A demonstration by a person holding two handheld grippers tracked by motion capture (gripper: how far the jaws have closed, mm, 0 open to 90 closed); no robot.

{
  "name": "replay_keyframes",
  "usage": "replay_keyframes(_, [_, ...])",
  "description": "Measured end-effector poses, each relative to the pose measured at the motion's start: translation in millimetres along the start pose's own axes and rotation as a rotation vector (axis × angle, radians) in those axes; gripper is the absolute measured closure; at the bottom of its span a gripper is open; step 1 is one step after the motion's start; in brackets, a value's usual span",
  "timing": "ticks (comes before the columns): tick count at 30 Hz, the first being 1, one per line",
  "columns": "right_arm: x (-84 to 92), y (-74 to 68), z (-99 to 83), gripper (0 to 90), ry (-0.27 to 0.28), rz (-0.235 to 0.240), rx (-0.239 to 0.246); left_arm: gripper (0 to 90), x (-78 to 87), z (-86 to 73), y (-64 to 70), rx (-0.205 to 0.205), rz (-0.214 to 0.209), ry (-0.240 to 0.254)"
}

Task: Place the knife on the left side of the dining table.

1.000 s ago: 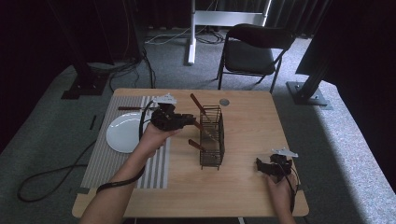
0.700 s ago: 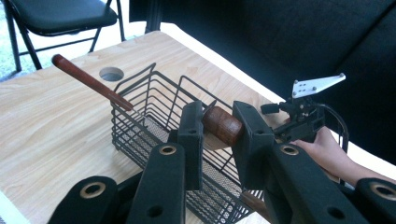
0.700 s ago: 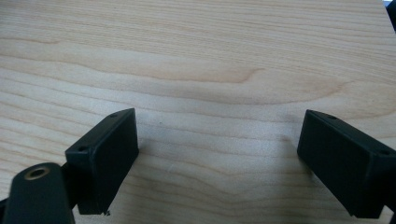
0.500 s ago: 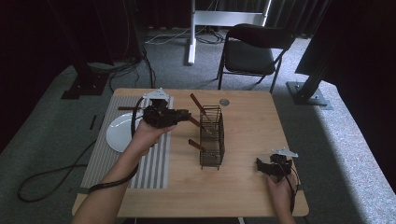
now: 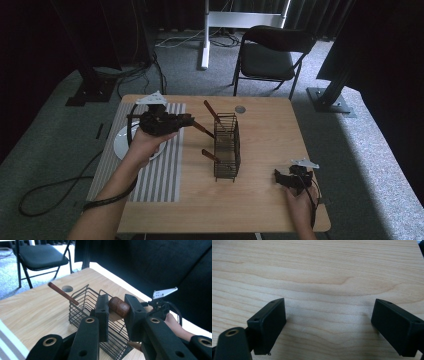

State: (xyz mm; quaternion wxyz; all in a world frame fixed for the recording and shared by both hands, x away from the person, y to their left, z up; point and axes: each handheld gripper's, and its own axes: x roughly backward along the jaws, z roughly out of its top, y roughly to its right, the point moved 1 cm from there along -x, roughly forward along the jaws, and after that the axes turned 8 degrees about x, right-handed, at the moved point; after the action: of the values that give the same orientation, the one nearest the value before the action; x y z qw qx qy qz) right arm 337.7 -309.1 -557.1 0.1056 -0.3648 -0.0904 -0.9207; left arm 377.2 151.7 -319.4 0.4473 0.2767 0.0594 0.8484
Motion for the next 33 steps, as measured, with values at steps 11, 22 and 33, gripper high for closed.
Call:
replay_keyframes(11, [0.0,0.0,0.0,11.8,0.0,0.0,0.0,75.1,30.6,-3.6,-12.0,0.017,0.044,0.03])
replay_keyframes(22, [-0.1,-0.1,0.0,11.8,0.001,0.0,-0.001,75.1,46.8,-23.0,-29.8,0.06,0.078,0.033])
replay_keyframes(33, [-0.1,-0.1,0.0,11.8,0.001,0.0,-0.001,75.1,59.8,-44.9,-46.9,0.114,0.092,0.045])
